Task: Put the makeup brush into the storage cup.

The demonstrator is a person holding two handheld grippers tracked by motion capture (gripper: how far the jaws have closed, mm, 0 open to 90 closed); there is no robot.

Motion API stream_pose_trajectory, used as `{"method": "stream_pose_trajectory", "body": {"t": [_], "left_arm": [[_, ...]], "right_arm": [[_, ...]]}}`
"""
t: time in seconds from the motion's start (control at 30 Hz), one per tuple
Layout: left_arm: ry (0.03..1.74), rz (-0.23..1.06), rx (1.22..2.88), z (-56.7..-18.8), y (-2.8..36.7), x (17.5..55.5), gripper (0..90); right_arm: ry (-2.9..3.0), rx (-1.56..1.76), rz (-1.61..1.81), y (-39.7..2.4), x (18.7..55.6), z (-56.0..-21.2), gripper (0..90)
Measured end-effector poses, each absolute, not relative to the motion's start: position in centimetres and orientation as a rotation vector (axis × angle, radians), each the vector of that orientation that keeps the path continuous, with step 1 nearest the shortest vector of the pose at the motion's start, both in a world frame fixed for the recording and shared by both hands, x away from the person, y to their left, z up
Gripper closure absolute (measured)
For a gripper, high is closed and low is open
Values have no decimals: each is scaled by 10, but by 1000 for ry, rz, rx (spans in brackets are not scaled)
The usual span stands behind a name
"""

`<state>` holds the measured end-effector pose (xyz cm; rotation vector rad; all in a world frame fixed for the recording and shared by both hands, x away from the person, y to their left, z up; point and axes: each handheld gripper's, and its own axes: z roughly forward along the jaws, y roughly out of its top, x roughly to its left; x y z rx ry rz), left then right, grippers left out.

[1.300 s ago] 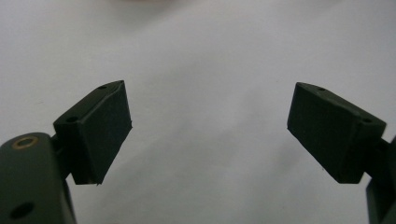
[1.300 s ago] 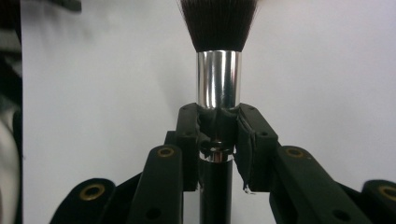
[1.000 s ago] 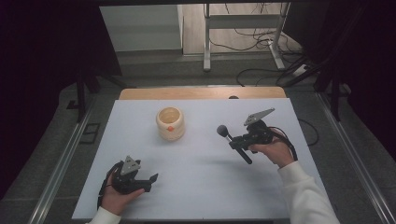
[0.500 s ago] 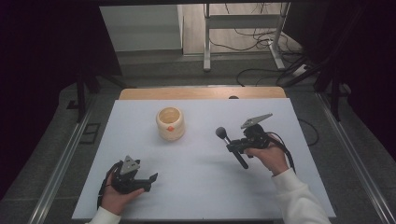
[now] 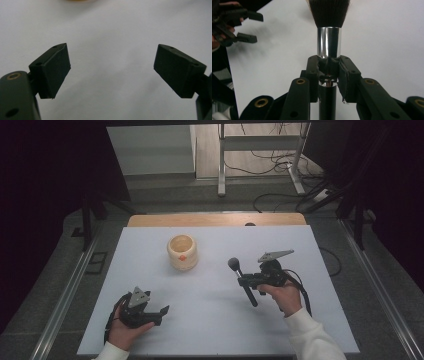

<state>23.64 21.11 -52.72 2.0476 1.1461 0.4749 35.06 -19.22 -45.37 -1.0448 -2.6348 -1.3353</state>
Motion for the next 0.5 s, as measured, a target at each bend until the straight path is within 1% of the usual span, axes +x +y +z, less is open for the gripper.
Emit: {"method": "stream_pose_trajectory", "body": {"t": [0.5], "left_arm": [[1171, 477, 2043, -528, 212, 237, 145]], "right_arm": [[-2399, -1202, -1545, -210, 333, -454, 721]]}}
